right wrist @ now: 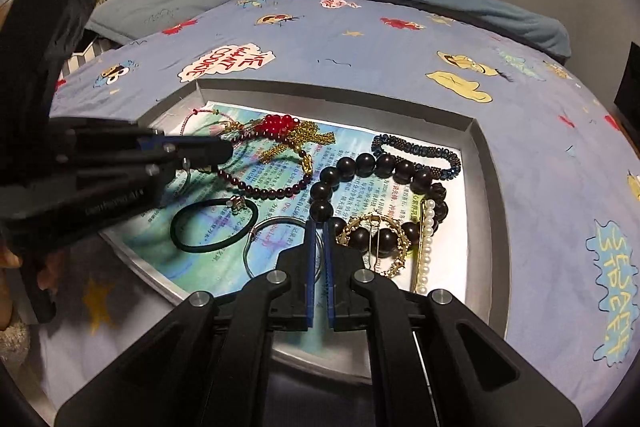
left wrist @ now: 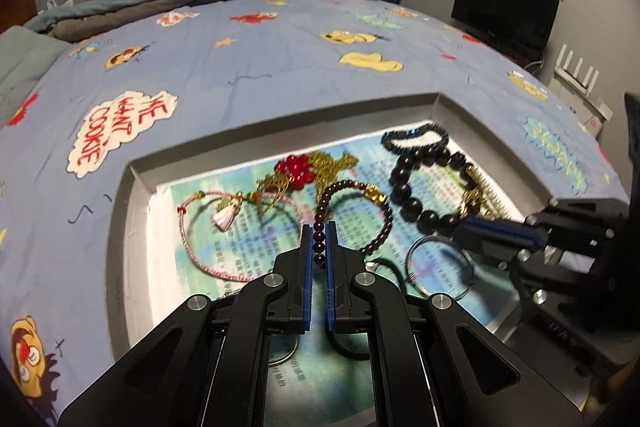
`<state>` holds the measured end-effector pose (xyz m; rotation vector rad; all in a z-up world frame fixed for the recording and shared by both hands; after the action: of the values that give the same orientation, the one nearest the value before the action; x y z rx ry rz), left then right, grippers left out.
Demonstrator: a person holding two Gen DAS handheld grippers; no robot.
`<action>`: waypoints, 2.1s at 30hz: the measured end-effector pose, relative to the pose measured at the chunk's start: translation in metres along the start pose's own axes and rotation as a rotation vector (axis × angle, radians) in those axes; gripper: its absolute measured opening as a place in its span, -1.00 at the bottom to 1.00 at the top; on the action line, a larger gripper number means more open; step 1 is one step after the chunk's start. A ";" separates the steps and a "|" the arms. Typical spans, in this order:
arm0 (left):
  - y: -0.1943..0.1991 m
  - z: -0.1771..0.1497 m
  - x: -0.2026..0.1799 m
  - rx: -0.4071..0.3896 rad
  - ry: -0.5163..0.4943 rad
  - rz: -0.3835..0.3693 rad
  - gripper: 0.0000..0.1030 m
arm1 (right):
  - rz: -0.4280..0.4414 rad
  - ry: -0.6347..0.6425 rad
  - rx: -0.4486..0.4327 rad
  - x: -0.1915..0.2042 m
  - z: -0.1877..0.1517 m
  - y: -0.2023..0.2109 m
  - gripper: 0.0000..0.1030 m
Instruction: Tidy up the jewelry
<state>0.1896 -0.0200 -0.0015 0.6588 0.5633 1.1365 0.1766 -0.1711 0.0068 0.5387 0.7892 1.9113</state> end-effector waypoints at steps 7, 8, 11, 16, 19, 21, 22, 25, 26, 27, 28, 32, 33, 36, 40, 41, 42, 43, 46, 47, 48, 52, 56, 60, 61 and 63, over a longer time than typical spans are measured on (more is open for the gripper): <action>0.000 -0.003 -0.002 0.002 -0.026 0.014 -0.87 | 0.017 -0.013 -0.012 0.001 0.000 0.001 -0.92; 0.002 -0.003 -0.003 0.000 -0.027 0.013 -0.85 | 0.018 -0.016 -0.018 0.001 0.000 0.002 -0.92; 0.007 -0.002 -0.002 -0.015 -0.020 0.013 -0.79 | 0.017 -0.021 -0.031 0.001 0.000 0.006 -0.92; 0.022 0.000 -0.002 -0.040 -0.017 0.024 -0.79 | 0.010 -0.017 -0.048 0.002 0.000 0.017 -0.92; 0.034 -0.002 -0.005 -0.058 -0.015 0.036 -0.79 | 0.006 -0.025 -0.065 0.001 0.000 0.026 -0.92; 0.044 -0.005 -0.007 -0.068 -0.016 0.045 -0.79 | 0.006 -0.029 -0.076 0.001 -0.001 0.033 -0.92; 0.049 -0.007 -0.010 -0.074 -0.021 0.053 -0.79 | 0.006 -0.031 -0.082 0.001 -0.001 0.036 -0.92; 0.065 -0.013 -0.013 -0.092 -0.024 0.072 -0.79 | 0.006 -0.038 -0.100 0.001 -0.002 0.049 -0.92; 0.070 -0.016 -0.013 -0.093 -0.019 0.075 -0.79 | 0.004 -0.043 -0.105 0.001 -0.003 0.054 -0.92; 0.074 -0.019 -0.013 -0.092 -0.012 0.079 -0.79 | 0.003 -0.045 -0.107 0.001 -0.004 0.057 -0.92; 0.081 -0.022 -0.012 -0.092 -0.002 0.083 -0.79 | 0.002 -0.049 -0.110 0.001 -0.005 0.062 -0.92; 0.104 -0.037 -0.007 -0.095 0.014 0.114 -0.66 | 0.001 -0.057 -0.106 0.001 -0.012 0.076 -0.92; 0.108 -0.039 -0.006 -0.096 0.013 0.126 -0.43 | 0.006 -0.063 -0.097 0.000 -0.016 0.079 -0.91; 0.121 -0.052 -0.006 -0.098 0.020 0.139 -0.18 | 0.001 -0.082 -0.080 -0.003 -0.028 0.086 -0.56; 0.123 -0.066 -0.008 -0.087 0.036 0.180 0.48 | -0.011 -0.118 -0.080 -0.007 -0.040 0.091 0.08; 0.123 -0.068 -0.009 -0.095 0.042 0.190 0.57 | -0.018 -0.124 -0.081 -0.009 -0.042 0.092 0.21; 0.124 -0.070 -0.010 -0.100 0.041 0.196 0.60 | -0.026 -0.129 -0.083 -0.010 -0.044 0.092 0.39; 0.123 -0.070 -0.010 -0.098 0.038 0.201 0.62 | -0.033 -0.133 -0.086 -0.011 -0.044 0.093 0.62; 0.120 -0.072 -0.008 -0.092 0.057 0.217 0.69 | -0.052 -0.175 -0.107 -0.018 -0.044 0.097 0.90; 0.120 -0.072 -0.006 -0.094 0.073 0.209 0.74 | -0.053 -0.185 -0.109 -0.019 -0.044 0.098 0.89; 0.120 -0.072 -0.004 -0.099 0.093 0.199 0.81 | -0.058 -0.195 -0.106 -0.020 -0.043 0.098 0.90; 0.118 -0.072 -0.005 -0.094 0.116 0.171 0.82 | -0.101 -0.187 -0.100 -0.017 -0.042 0.096 0.90; 0.119 -0.071 -0.009 -0.108 0.097 0.212 0.84 | -0.120 -0.166 -0.098 -0.012 -0.042 0.097 0.90; 0.119 -0.070 -0.012 -0.131 0.081 0.228 0.84 | -0.113 -0.177 -0.129 -0.013 -0.043 0.097 0.90; 0.118 -0.070 -0.012 -0.131 0.080 0.231 0.84 | -0.114 -0.178 -0.128 -0.012 -0.043 0.096 0.90; 0.116 -0.071 -0.012 -0.125 0.071 0.246 0.84 | -0.112 -0.174 -0.120 -0.011 -0.042 0.092 0.90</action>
<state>0.0628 0.0133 0.0351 0.5926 0.4758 1.4182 0.0971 -0.2239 0.0437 0.5660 0.5774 1.7693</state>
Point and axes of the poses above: each gripper's, at about its wrist camera, not at the fingertips, and y roughly against the way its jaws point, x to its left, z to its top, the point moved 1 cm from there along -y, roughly the way its jaws point, and after that the axes turned 2 degrees about z, right-handed, at the moved point
